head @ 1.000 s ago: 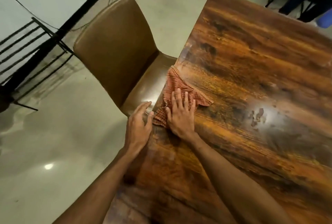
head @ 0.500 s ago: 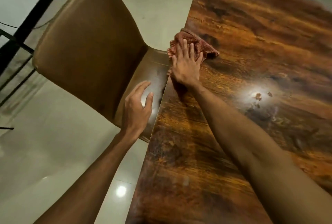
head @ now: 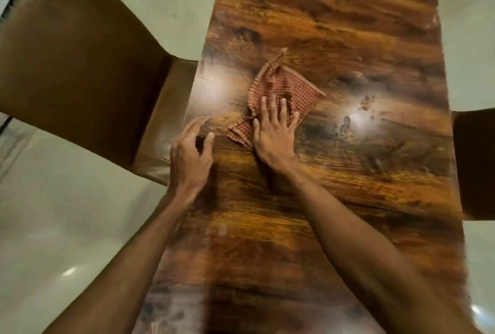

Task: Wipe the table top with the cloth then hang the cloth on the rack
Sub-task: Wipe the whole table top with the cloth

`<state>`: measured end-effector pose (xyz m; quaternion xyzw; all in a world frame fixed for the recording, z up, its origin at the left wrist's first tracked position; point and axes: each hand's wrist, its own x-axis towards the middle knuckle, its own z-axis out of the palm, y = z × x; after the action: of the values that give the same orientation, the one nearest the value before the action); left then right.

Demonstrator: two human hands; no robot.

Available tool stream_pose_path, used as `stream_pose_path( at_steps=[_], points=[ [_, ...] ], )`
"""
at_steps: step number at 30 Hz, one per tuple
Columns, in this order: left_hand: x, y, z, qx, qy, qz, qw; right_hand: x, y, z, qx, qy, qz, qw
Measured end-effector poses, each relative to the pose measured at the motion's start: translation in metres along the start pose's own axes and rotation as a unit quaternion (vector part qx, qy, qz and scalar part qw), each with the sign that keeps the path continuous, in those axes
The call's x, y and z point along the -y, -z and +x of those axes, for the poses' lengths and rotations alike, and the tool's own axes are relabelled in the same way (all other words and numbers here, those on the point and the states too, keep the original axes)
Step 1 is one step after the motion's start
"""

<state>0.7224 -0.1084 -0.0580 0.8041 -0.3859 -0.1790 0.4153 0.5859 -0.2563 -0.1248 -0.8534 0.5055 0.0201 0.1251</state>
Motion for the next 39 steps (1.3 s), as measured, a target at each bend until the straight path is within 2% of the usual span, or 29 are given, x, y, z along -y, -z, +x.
stream_pose_path(
  at_steps=[3,5,10,12,15,16,19,21,23,26,28,31,34,36,39],
  points=[
    [-0.026,-0.036,-0.019,0.012,-0.013,0.023,1.000,-0.029,0.000,-0.031,0.025,0.085,-0.010,0.996],
    [-0.053,-0.068,-0.036,0.023,-0.035,0.038,0.998,-0.083,0.011,-0.045,0.017,0.073,0.001,0.997],
    [-0.098,-0.119,-0.066,0.060,-0.056,0.035,0.996,-0.235,0.045,-0.074,-0.005,-0.152,0.024,0.988],
    [-0.112,-0.132,-0.080,0.072,-0.052,0.041,0.995,-0.265,0.051,-0.088,-0.018,-0.197,0.036,0.979],
    [-0.121,-0.140,-0.096,0.078,-0.034,0.065,0.994,-0.236,0.043,-0.088,-0.020,-0.172,0.018,0.985],
    [-0.123,-0.140,-0.100,0.077,-0.031,0.071,0.994,-0.214,0.039,-0.085,-0.013,-0.134,0.014,0.991],
    [-0.120,-0.134,-0.108,0.062,-0.029,0.093,0.993,-0.151,0.022,-0.087,0.027,0.052,-0.022,0.998],
    [-0.115,-0.126,-0.113,0.049,-0.016,0.110,0.993,-0.152,0.021,-0.082,0.042,0.124,-0.031,0.991],
    [-0.109,-0.113,-0.120,0.035,-0.002,0.100,0.994,-0.182,0.026,-0.076,0.033,0.109,-0.019,0.993],
    [-0.091,-0.089,-0.130,0.005,0.017,0.085,0.996,-0.216,0.034,-0.064,0.019,0.000,-0.017,1.000],
    [-0.075,-0.071,-0.139,-0.023,0.042,0.082,0.995,-0.188,0.034,-0.065,0.032,-0.009,-0.009,0.999],
    [-0.050,-0.047,-0.158,-0.053,0.076,0.065,0.994,-0.100,0.011,-0.111,0.045,0.141,-0.036,0.988],
    [-0.021,-0.016,-0.181,-0.086,0.109,0.064,0.988,-0.014,-0.021,-0.190,0.079,0.325,-0.039,0.941],
    [-0.005,0.005,-0.197,-0.112,0.132,0.076,0.982,0.011,-0.027,-0.198,0.093,0.371,-0.046,0.923],
    [0.026,0.046,-0.225,-0.160,0.145,0.090,0.972,0.043,-0.028,-0.143,0.084,0.349,-0.066,0.931]
  ],
)
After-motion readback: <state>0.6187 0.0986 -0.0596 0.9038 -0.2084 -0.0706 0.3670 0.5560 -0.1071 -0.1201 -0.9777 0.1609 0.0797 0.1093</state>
